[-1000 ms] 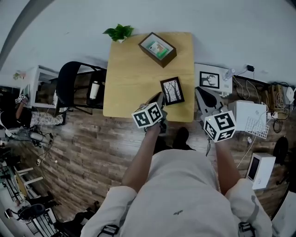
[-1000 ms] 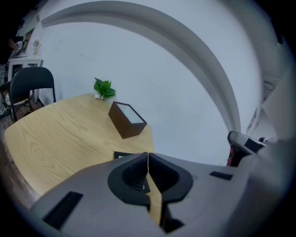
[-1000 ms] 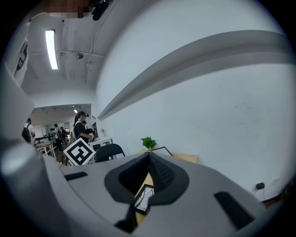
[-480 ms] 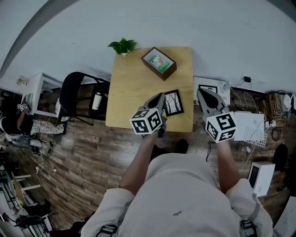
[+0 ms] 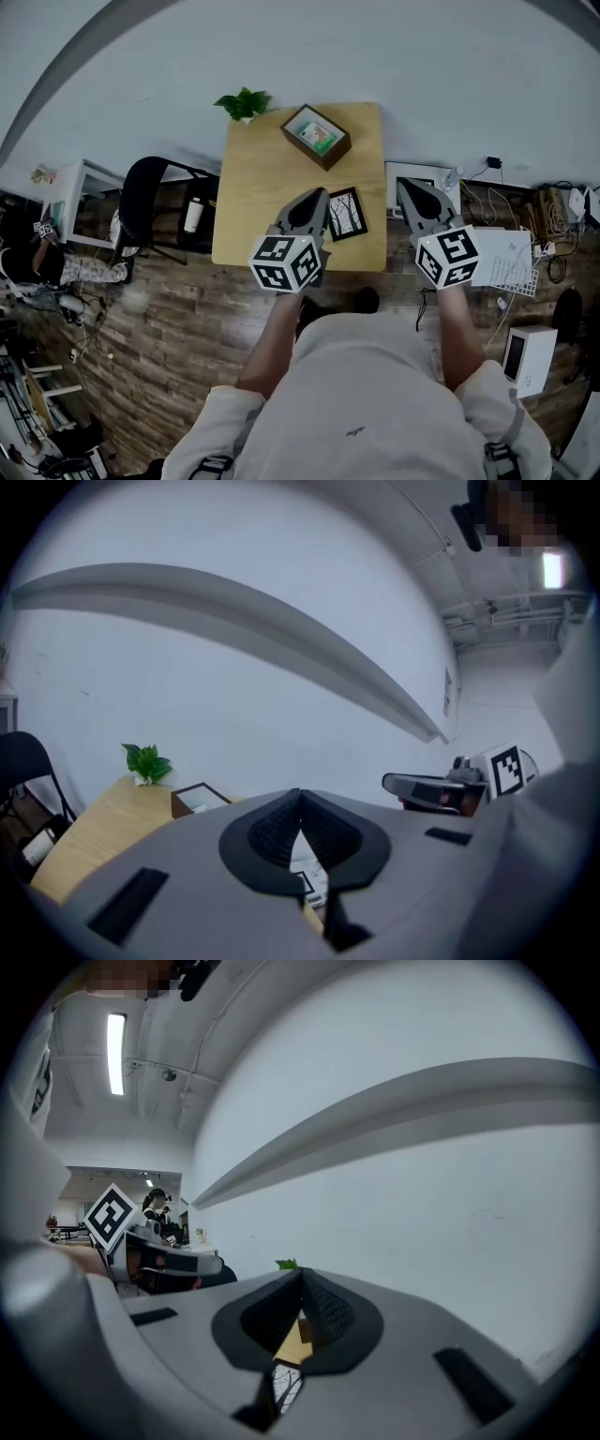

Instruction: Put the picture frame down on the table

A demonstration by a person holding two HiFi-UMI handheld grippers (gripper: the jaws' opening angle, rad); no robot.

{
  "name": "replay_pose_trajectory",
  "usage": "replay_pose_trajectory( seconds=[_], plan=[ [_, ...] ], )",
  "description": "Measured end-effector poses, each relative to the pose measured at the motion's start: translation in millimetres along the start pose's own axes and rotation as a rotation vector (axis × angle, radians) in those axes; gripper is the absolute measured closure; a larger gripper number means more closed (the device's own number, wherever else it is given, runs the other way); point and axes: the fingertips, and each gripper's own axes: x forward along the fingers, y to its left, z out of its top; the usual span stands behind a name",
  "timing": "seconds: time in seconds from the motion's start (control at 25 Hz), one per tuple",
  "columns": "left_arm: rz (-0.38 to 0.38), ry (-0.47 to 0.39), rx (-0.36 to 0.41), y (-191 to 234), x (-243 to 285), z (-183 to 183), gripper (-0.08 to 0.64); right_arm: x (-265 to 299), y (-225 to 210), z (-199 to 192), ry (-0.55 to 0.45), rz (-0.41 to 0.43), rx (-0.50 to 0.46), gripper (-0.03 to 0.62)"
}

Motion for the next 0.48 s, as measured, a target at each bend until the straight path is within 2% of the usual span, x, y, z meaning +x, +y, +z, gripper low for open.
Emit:
replay_pose_trajectory(
  seconds=[0.16,0.48],
  plan=[
    [-0.005,-0.011,0.058,-8.2,-4.0,7.1,0.552,-8.1,1.5,0.6,0.000,-0.005,0.009,0.594],
    [-0.012,-0.004,0.091,-12.4,-5.6,5.6,0.554,-16.7,1.8,-0.8,0.001,-0.015,0.019,0.594]
  ],
)
